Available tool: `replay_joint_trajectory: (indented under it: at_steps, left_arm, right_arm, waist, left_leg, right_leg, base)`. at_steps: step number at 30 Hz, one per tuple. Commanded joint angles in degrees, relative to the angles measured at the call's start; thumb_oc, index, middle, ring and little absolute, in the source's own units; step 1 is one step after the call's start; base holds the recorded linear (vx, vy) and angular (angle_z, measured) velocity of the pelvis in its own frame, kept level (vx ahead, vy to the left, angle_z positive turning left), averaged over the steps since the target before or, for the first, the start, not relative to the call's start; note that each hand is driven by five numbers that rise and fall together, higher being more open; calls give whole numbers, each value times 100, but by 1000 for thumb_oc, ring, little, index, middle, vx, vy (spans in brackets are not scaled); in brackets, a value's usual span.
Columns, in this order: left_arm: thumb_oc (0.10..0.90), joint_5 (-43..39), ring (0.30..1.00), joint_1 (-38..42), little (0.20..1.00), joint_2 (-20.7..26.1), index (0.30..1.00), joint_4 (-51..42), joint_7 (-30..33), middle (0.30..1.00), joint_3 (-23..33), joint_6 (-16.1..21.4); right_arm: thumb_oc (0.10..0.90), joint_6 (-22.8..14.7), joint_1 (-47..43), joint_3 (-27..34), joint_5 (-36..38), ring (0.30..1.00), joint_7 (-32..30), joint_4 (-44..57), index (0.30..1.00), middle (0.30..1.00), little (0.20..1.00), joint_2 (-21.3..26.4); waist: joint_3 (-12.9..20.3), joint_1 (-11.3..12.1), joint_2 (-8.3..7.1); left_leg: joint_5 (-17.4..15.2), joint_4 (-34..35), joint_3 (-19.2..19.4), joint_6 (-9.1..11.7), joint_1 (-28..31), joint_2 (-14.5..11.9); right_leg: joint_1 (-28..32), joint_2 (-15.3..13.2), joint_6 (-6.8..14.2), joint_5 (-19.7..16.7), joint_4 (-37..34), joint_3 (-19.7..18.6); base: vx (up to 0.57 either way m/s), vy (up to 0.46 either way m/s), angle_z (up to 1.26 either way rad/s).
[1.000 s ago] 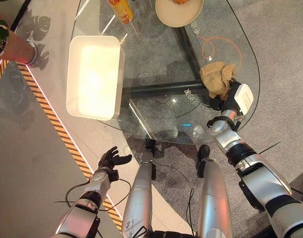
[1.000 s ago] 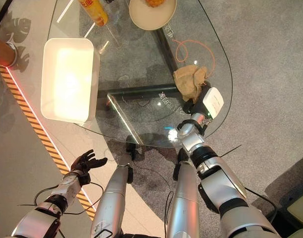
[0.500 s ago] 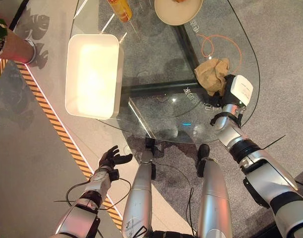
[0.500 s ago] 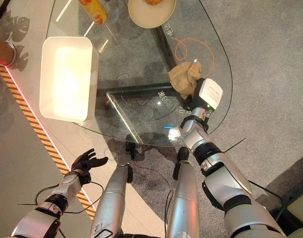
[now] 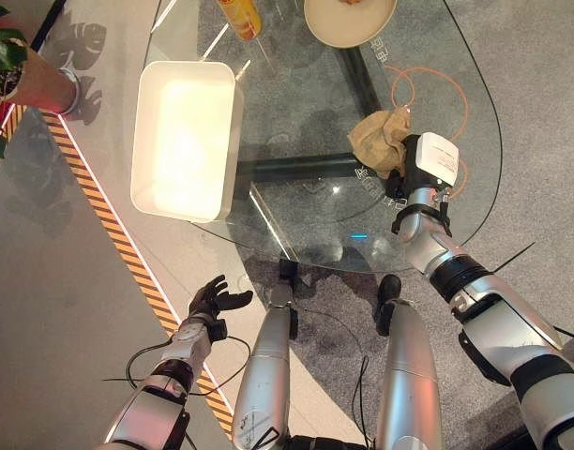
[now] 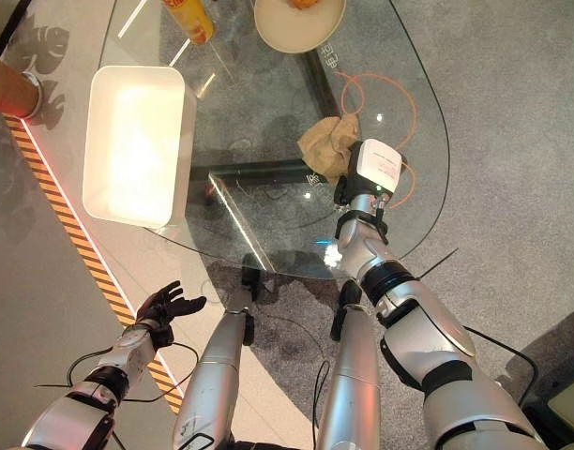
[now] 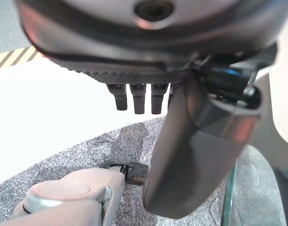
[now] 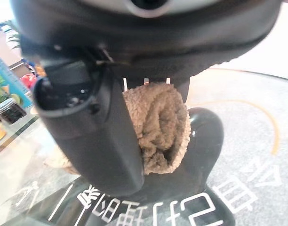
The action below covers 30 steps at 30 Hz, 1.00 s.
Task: Wipe the table with a cloth and put it in the basket.
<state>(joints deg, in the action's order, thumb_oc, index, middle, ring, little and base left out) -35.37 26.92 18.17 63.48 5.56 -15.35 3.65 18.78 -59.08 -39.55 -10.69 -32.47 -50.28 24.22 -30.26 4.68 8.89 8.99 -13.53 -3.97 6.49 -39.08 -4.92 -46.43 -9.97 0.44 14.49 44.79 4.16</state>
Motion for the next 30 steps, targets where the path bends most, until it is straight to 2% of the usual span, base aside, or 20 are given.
replay_joint_trajectory:
  at_steps: [1,9,16,25,30]
  left_arm:
    - [800,-83,900,74,900,-71,900,-15,232,900,-220,42]
    - [800,-59,900,57,900,-109,900,-112,253,900,-219,-33]
    - [800,-50,900,-1,900,-113,900,-184,265,900,-200,-45]
    - [800,-25,900,8,900,-130,900,-192,241,900,-183,-69]
    - [800,-30,900,46,900,-99,900,-166,215,900,-184,-81]
  right_arm:
    - [100,-330,-782,-465,-460,300,147,483,300,300,200,-588]
    - [108,-466,-880,-585,-742,307,537,640,307,307,208,-741]
    - [141,-844,-804,-839,-868,335,1187,917,335,335,241,-834]
    - [100,-1081,-668,-1013,-990,300,1732,1054,300,300,200,-1029]
    - [100,-1080,-594,-1098,-1025,300,1836,1040,300,300,200,-1072]
  waist:
    - [47,153,265]
    - [47,201,298]
    - [47,230,310]
    - [47,248,312]
    - [47,252,305]
  left_leg:
    - [-696,-738,428,-574,-24,725]
    - [-679,-731,404,-561,-9,749]
    - [-659,-713,388,-562,-17,770]
    - [-644,-714,379,-565,-3,784]
    - [-636,-727,383,-562,-31,781]
  right_leg:
    - [333,41,-85,-977,-1481,269]
    - [330,7,-72,-985,-1457,275]
    - [304,2,-74,-980,-1447,283]
    - [289,-18,-66,-983,-1410,281]
    - [272,-22,-59,-996,-1406,282]
  base:
    - [0,0,0]
    - [0,0,0]
    - [4,8,4]
    - [5,4,3]
    - [1,-2,4]
